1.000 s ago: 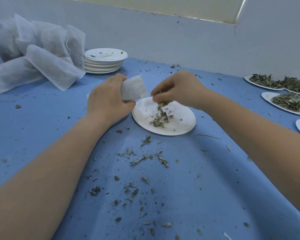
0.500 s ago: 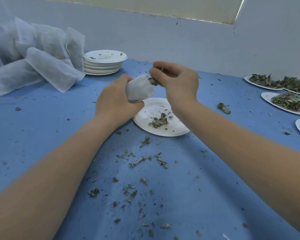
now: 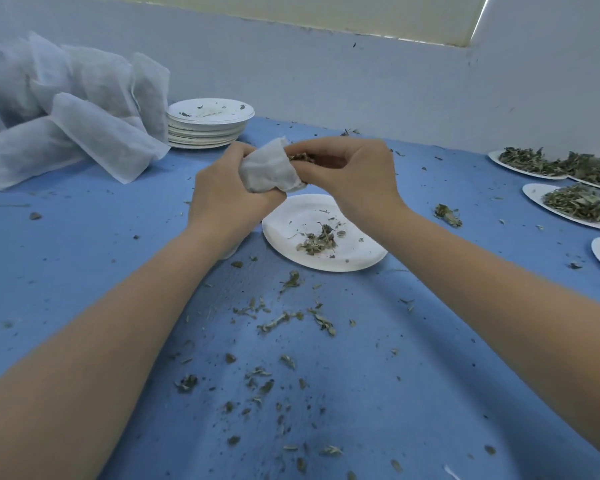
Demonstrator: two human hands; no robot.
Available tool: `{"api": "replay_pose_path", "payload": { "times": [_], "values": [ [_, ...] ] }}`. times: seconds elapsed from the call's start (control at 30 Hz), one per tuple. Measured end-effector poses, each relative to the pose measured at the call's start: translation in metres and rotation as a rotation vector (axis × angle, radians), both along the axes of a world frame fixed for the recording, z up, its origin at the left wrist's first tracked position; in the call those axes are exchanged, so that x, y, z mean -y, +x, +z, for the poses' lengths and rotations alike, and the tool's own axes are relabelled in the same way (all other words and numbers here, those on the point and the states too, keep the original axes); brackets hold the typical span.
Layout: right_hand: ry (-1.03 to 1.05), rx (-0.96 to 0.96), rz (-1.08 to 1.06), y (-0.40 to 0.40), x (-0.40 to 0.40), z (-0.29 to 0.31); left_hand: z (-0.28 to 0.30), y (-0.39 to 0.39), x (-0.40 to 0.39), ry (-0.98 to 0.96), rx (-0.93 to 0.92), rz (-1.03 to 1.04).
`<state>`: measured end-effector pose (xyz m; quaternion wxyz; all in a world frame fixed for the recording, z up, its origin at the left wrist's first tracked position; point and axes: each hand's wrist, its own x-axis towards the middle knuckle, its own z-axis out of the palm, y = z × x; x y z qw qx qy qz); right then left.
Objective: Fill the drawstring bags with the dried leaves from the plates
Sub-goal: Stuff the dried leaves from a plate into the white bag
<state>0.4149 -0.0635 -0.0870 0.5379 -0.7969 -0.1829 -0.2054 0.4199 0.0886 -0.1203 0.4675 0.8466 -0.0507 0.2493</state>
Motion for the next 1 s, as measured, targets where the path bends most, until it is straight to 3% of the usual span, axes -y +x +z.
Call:
{"api": "replay_pose_path", "payload": {
  "times": [0.17,0.37,0.63,0.73,1.0],
  "values": [
    [-0.193,-0.125,0.105,0.004,0.007,0.009,0.000,-0.005,0.001,0.170,0.086,-0.027],
    [-0.443,-0.278,0.387,0.003,0.021,0.026,0.000,-0.007,0.000,0.280,0.098,-0.032],
    [-0.307,-0.124,0.118,0.001,0.014,0.018,-0.001,-0.006,0.007,0.387,0.122,-0.058],
    [-0.353,-0.102,0.027,0.002,0.006,0.015,-0.002,-0.007,0.010,0.370,0.137,-0.052],
    [-0.700,-0.316,0.347,-0.001,0.010,0.031,-0.002,-0.006,0.010,0.392,0.194,-0.051]
  ]
}}
